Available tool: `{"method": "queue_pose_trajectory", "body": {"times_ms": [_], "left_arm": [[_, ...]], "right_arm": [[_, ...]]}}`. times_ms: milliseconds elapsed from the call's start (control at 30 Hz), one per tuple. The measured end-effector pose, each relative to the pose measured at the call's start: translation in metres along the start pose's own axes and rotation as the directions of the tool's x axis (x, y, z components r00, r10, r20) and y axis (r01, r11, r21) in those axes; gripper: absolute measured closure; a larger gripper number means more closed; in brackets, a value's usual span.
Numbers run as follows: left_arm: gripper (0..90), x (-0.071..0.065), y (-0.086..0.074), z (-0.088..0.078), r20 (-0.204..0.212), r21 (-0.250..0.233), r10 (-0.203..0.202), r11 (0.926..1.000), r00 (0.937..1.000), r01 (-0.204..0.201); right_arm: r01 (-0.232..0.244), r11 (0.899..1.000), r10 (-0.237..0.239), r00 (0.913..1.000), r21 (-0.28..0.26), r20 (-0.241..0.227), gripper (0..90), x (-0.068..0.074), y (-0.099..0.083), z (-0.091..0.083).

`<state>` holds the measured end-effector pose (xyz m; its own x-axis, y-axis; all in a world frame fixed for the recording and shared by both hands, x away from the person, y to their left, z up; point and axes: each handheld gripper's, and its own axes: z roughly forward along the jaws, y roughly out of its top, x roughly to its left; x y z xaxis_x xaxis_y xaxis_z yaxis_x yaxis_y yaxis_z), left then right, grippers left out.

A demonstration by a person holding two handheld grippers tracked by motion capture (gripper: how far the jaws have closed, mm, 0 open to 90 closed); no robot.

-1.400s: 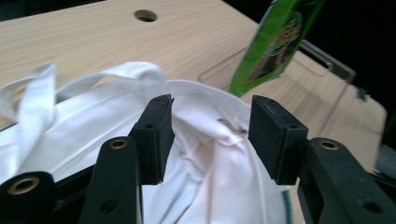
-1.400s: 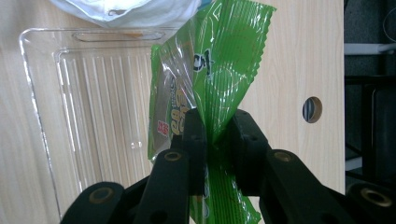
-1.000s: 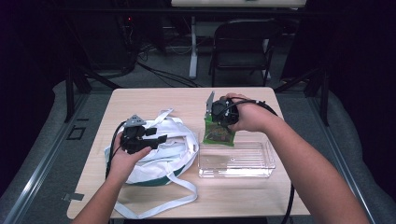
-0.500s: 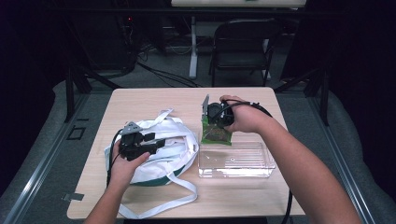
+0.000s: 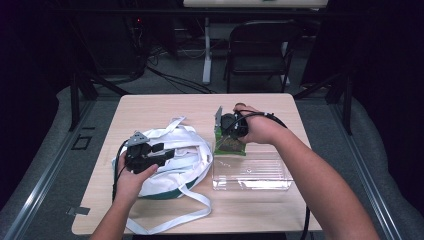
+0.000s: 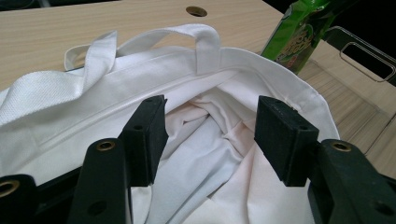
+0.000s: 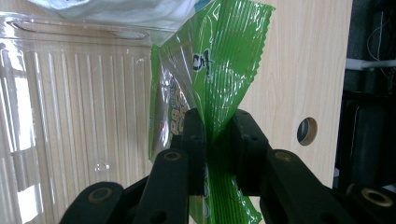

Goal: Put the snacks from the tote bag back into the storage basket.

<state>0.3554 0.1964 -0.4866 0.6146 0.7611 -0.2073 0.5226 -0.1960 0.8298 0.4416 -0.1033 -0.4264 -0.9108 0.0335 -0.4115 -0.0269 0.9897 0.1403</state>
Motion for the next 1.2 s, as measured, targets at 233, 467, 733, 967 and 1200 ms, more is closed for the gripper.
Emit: {"method": "queue_pose_trajectory", "body": {"times_ms": [233,467,733,967,1200], "left_arm": [[44.2,0.001,-0.001,0.0,-0.001,-0.004,-0.011,0.9999,0.9999,0.011],[44.5,0.003,-0.001,-0.001,-0.005,-0.004,-0.011,0.9999,0.9999,0.011],[44.7,0.003,-0.002,-0.001,-0.007,-0.011,-0.017,0.9998,0.9998,0.017],[44.8,0.003,-0.002,-0.003,-0.008,-0.012,-0.02,0.9997,0.9998,0.02],[44.8,0.004,-0.002,-0.004,-0.012,-0.023,-0.024,0.9995,0.9996,0.024]], "right_arm": [[0.02,1.0,-0.02,0.9998,-0.003,-0.001,76.7,0.002,0.001,0.009],[0.03,0.999,-0.03,0.9995,-0.014,0.005,73.6,0.002,0.0,0.012],[0.013,1.0,-0.013,0.9999,-0.024,0.009,66.1,0.001,-0.002,0.014],[0.001,1.0,-0.001,0.9996,-0.027,0.028,56.9,-0.001,-0.004,0.013],[-0.015,0.999,0.016,0.9991,-0.031,0.039,53.4,-0.002,-0.006,0.011]]}}
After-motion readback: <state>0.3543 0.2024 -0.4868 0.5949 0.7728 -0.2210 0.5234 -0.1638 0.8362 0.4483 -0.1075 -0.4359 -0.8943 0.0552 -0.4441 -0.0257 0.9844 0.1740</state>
